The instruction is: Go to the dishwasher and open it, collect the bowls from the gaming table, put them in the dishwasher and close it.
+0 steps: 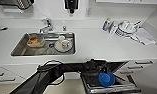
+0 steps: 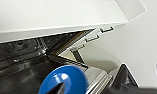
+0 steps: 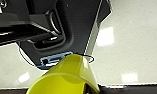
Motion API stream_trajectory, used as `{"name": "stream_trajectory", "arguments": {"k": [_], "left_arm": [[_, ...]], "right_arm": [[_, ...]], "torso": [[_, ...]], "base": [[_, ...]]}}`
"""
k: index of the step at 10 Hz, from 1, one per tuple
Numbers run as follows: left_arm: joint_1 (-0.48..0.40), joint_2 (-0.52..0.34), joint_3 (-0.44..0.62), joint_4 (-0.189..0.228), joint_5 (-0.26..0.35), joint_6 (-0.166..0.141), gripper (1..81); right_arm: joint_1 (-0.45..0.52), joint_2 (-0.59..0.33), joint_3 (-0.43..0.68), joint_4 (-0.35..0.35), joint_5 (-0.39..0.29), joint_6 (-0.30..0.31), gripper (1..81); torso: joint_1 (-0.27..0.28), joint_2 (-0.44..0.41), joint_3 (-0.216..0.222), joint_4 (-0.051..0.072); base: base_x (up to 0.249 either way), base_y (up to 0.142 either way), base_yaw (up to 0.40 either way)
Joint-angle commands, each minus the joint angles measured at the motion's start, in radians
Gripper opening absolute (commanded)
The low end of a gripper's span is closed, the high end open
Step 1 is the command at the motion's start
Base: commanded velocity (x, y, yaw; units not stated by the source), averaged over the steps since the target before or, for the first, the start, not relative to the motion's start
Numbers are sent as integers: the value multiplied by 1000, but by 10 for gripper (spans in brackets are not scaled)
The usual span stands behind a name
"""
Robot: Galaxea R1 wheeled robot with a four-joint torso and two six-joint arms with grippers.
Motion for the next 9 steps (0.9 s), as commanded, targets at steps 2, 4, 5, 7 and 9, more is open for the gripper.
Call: {"name": "stream_trajectory", "arguments": {"k": [2, 4, 5, 7, 9], "left_arm": [[-104, -57, 130, 16, 14, 1, 811], [-5, -257, 314, 21, 19, 13, 811], [58, -398, 424, 35, 19, 39, 811], [194, -640, 587, 103, 19, 72, 811], [335, -774, 696, 186, 17, 67, 811]], "right_arm": [[-16, -36, 6, 2, -51, 2, 10], [-22, -104, 82, 1, 17, 3, 10], [-22, -162, 166, 1, 77, 2, 10], [-8, -293, 347, -12, 143, 2, 10], [-2, -413, 497, -12, 239, 0, 10]], "torso": [[0, 0, 0, 0], [0, 0, 0, 0], [0, 0, 0, 0], [0, 0, 0, 0], [0, 0, 0, 0]], "base": [[0, 0, 0], [0, 0, 0], [0, 0, 0], [0, 0, 0], [0, 0, 0]]}}
